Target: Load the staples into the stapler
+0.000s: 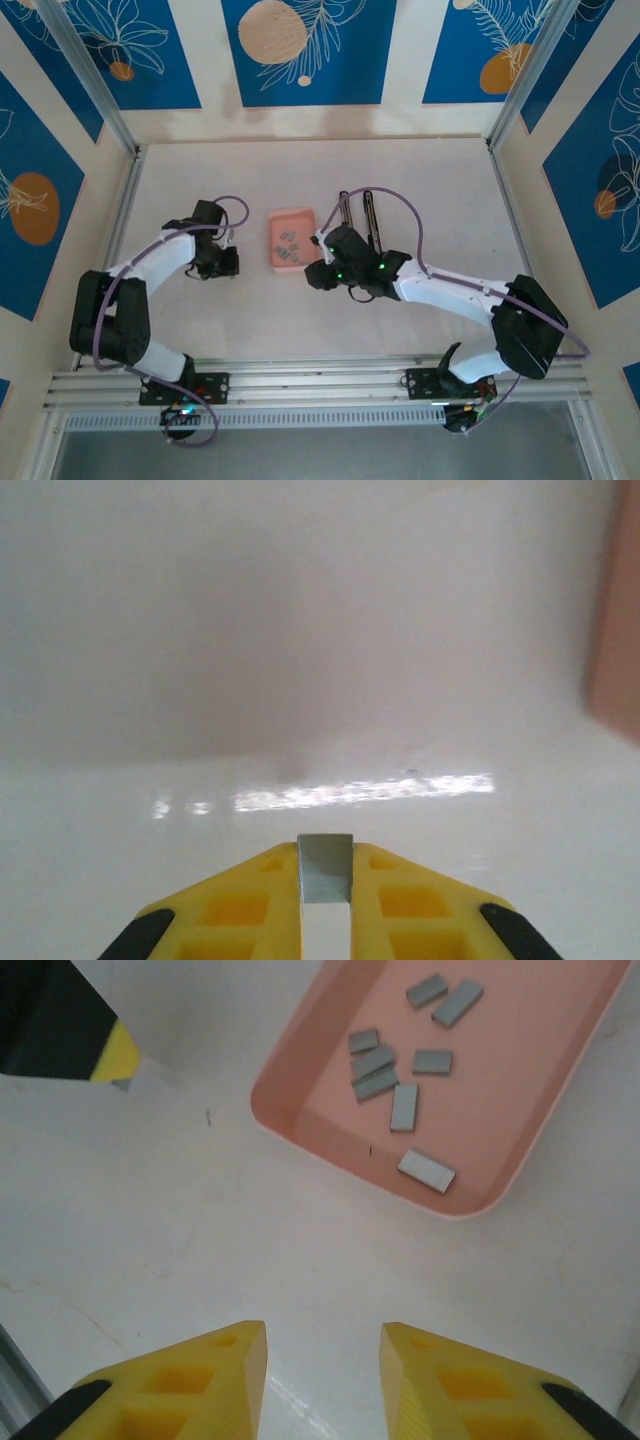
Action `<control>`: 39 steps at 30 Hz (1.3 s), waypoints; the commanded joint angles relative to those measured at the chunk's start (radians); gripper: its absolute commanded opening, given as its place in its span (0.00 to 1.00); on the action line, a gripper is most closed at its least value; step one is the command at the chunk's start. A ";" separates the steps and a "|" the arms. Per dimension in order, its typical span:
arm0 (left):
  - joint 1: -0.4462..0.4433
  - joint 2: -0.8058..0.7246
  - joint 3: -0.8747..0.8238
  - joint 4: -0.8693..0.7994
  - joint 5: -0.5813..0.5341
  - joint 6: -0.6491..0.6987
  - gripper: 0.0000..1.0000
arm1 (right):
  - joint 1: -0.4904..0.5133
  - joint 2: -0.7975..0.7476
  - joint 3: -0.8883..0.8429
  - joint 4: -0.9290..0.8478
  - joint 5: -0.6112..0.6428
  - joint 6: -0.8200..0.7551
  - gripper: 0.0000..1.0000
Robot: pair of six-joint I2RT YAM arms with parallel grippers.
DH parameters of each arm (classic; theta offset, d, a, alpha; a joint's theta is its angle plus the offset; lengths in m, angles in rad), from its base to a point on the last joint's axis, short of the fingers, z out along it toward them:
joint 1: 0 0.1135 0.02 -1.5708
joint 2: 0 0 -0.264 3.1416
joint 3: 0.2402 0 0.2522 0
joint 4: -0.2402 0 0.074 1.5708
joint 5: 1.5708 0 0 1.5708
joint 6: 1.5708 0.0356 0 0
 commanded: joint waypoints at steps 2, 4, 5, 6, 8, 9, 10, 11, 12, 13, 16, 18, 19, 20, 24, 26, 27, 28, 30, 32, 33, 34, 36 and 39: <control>0.015 -0.072 -0.027 0.090 0.126 -0.026 0.15 | -0.034 -0.057 -0.066 0.175 -0.082 0.009 0.35; 0.015 -0.101 -0.041 0.146 0.188 -0.025 0.15 | -0.050 -0.072 -0.086 0.215 -0.110 0.002 0.36; 0.015 -0.112 -0.047 0.170 0.213 -0.025 0.15 | -0.057 -0.076 -0.092 0.229 -0.122 -0.003 0.36; 0.015 -0.126 -0.054 0.199 0.243 -0.024 0.15 | -0.066 -0.081 -0.098 0.241 -0.138 -0.008 0.35; 0.014 -0.150 -0.063 0.248 0.295 -0.024 0.15 | -0.084 -0.093 -0.108 0.265 -0.164 -0.020 0.35; 0.012 -0.163 -0.068 0.280 0.324 -0.024 0.15 | -0.097 -0.098 -0.116 0.282 -0.182 -0.024 0.35; 0.012 -0.174 -0.075 0.313 0.351 -0.029 0.15 | -0.109 -0.105 -0.126 0.304 -0.204 -0.028 0.35; 0.012 -0.188 -0.084 0.346 0.372 -0.037 0.15 | -0.122 -0.112 -0.134 0.322 -0.226 -0.032 0.36; 0.013 -0.205 -0.094 0.387 0.400 -0.046 0.15 | -0.137 -0.118 -0.141 0.344 -0.254 -0.038 0.35; 0.012 -0.219 -0.102 0.431 0.429 -0.058 0.15 | -0.152 -0.124 -0.145 0.361 -0.280 -0.044 0.36; 0.012 -0.245 -0.125 0.555 0.509 -0.090 0.15 | -0.189 -0.136 -0.149 0.394 -0.350 -0.069 0.35; 0.012 -0.260 -0.142 0.641 0.559 -0.115 0.15 | -0.211 -0.137 -0.143 0.403 -0.402 -0.091 0.35; 0.012 -0.265 -0.151 0.692 0.584 -0.126 0.15 | -0.221 -0.137 -0.139 0.406 -0.427 -0.101 0.36; 0.011 -0.270 -0.158 0.736 0.609 -0.132 0.15 | -0.231 -0.137 -0.136 0.412 -0.453 -0.109 0.35; 0.001 -0.276 -0.184 0.935 0.705 -0.170 0.15 | -0.270 -0.135 -0.123 0.447 -0.563 -0.140 0.35; -0.006 -0.271 -0.192 1.032 0.740 -0.194 0.15 | -0.285 -0.130 -0.109 0.449 -0.609 -0.160 0.36; -0.009 -0.265 -0.195 1.084 0.755 -0.211 0.14 | -0.292 -0.125 -0.098 0.446 -0.628 -0.170 0.35; -0.011 -0.257 -0.197 1.126 0.769 -0.232 0.15 | -0.299 -0.119 -0.085 0.437 -0.644 -0.178 0.36; -0.015 -0.238 -0.195 1.208 0.798 -0.272 0.14 | -0.311 -0.107 -0.062 0.429 -0.676 -0.185 0.36; -0.023 -0.221 -0.199 1.304 0.825 -0.314 0.14 | -0.322 -0.090 -0.038 0.434 -0.719 -0.187 0.36; -0.032 -0.213 -0.204 1.364 0.835 -0.331 0.14 | -0.327 -0.080 -0.020 0.436 -0.742 -0.188 0.36; -0.037 -0.206 -0.209 1.420 0.844 -0.353 0.14 | -0.329 -0.070 -0.003 0.433 -0.767 -0.191 0.36; -0.050 -0.193 -0.211 1.492 0.854 -0.378 0.15 | -0.332 -0.047 0.033 0.426 -0.816 -0.198 0.36; -0.071 -0.171 -0.212 1.594 0.881 -0.402 0.14 | -0.330 -0.013 0.085 0.410 -0.883 -0.212 0.37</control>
